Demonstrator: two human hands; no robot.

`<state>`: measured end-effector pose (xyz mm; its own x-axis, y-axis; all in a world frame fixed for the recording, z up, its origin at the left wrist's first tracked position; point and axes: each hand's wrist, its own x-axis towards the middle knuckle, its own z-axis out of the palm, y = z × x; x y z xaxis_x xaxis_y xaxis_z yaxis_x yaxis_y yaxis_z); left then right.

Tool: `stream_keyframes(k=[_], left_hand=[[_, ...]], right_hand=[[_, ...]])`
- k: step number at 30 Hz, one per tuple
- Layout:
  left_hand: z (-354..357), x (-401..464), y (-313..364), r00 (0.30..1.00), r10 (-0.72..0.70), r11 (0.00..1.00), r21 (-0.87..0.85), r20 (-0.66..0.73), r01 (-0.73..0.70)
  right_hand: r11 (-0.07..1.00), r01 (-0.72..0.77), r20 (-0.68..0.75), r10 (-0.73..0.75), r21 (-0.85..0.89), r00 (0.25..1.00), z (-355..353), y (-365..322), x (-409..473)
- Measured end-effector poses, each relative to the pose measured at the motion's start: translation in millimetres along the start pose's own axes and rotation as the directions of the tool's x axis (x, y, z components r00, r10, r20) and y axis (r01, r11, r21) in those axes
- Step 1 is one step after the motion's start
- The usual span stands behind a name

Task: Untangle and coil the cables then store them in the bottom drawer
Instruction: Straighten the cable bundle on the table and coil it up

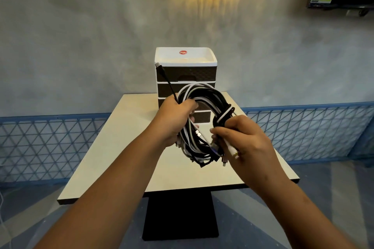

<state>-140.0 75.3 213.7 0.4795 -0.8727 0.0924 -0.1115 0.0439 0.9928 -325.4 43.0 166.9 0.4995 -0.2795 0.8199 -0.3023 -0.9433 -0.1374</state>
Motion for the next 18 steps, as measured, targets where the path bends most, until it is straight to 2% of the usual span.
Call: stream_keyframes(k=[2, 7, 9, 14, 18], left_hand=[[0, -3, 5, 0.997, 0.073, 0.997, -0.001, 0.012, -0.073], [-3, 0, 7, 0.977, 0.211, 0.977, 0.03, -0.033, -0.21], [-3, 0, 7, 0.97, 0.239, 0.97, 0.045, -0.043, -0.237], [0, -1, 8, 0.963, 0.269, 0.959, 0.102, -0.03, -0.264], [0, 2, 6, 0.972, 0.232, 0.966, 0.112, 0.022, -0.233]], right_hand=[[0.998, -0.034, 0.076, 0.029, 0.058, 0.997, -5, 6, -4], [0.981, 0.037, 0.361, 0.035, -0.189, 0.932, -11, 8, -8], [0.979, 0.038, 0.411, 0.05, -0.202, 0.91, -15, 7, -7], [0.994, -0.105, 0.24, 0.106, -0.016, 0.965, -15, 3, -2], [0.981, -0.116, -0.063, 0.127, 0.155, 0.99, -22, 1, 21]])
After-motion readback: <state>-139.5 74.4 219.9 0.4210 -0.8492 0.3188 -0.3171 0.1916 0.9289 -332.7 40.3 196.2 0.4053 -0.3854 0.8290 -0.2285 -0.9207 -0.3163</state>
